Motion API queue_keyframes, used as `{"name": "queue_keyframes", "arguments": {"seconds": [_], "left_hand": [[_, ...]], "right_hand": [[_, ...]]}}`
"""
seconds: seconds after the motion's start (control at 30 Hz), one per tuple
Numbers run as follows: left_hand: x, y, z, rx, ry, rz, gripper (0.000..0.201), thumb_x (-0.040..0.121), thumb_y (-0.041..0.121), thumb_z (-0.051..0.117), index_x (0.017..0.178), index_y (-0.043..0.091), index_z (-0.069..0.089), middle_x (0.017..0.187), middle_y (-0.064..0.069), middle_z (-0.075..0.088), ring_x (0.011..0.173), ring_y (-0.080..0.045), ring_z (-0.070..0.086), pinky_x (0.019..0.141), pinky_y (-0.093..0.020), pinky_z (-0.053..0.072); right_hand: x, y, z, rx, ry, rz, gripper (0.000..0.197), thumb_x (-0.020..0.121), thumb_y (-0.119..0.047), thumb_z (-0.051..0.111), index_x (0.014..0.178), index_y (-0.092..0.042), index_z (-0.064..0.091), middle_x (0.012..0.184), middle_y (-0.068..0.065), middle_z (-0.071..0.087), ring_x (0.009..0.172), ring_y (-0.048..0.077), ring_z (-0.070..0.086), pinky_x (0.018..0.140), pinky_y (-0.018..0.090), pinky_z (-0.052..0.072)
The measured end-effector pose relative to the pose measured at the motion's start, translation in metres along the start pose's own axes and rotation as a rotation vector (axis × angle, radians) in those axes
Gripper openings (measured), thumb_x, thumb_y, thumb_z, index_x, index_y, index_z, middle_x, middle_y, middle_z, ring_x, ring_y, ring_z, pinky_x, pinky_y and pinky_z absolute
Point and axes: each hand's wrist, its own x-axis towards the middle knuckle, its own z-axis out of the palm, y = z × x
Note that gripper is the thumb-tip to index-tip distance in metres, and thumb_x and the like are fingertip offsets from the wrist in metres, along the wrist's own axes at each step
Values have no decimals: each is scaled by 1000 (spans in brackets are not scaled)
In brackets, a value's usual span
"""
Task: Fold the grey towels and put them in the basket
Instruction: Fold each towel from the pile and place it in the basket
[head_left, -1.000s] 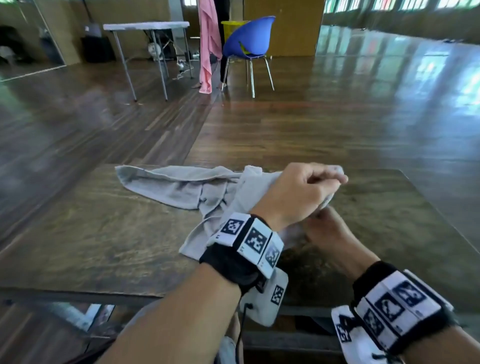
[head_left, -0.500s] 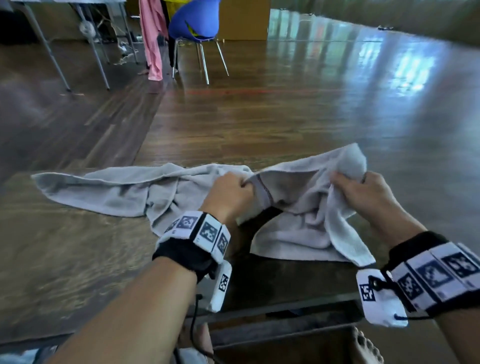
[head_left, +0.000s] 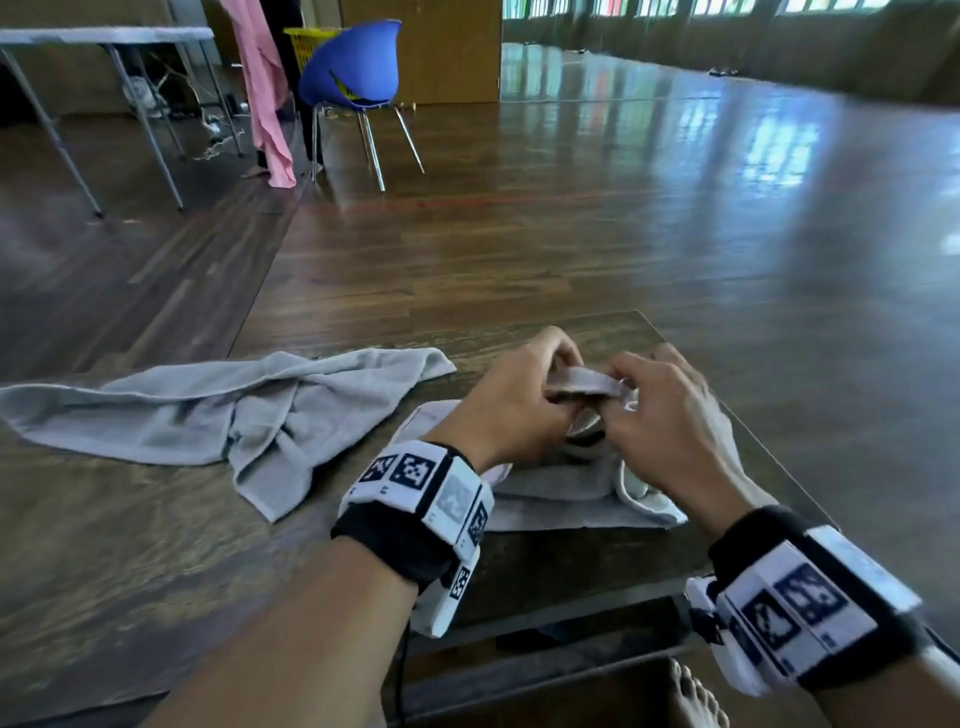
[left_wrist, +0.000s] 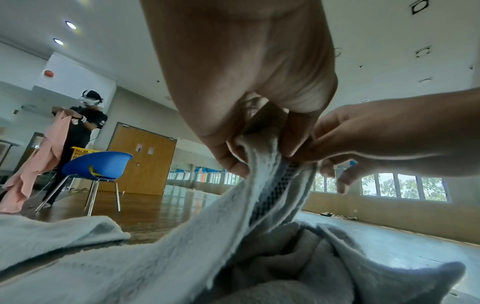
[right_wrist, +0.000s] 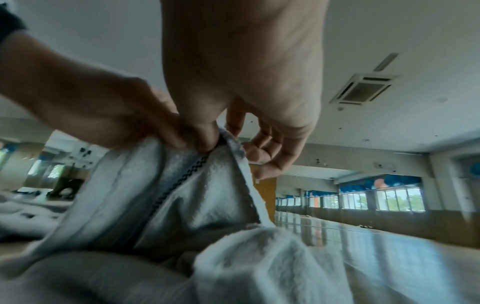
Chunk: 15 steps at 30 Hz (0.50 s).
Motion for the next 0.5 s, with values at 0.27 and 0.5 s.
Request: {"name": "queue_keyframes", "arguments": {"seconds": [0.27,0.5], "left_hand": [[4,-20,2,79,222,-61,29,96,15,53,68,9,48,59,4,48,59,-16,42,60,-35,37],[3,-10,19,140,35,146,24,98,26,55,77,15,52,64,6,52,63,-17,51,64,-39,44]], "right_hand": [[6,37,-26,143,13,11,23,85,-31,68,108,-35,64,104,-12,68,101,19,59,80,35,47],[-3,21,-24,190,81,-196,15,91,-42,57,99,-35,67,88,-15,69,88,13,64,76,40,54]]}}
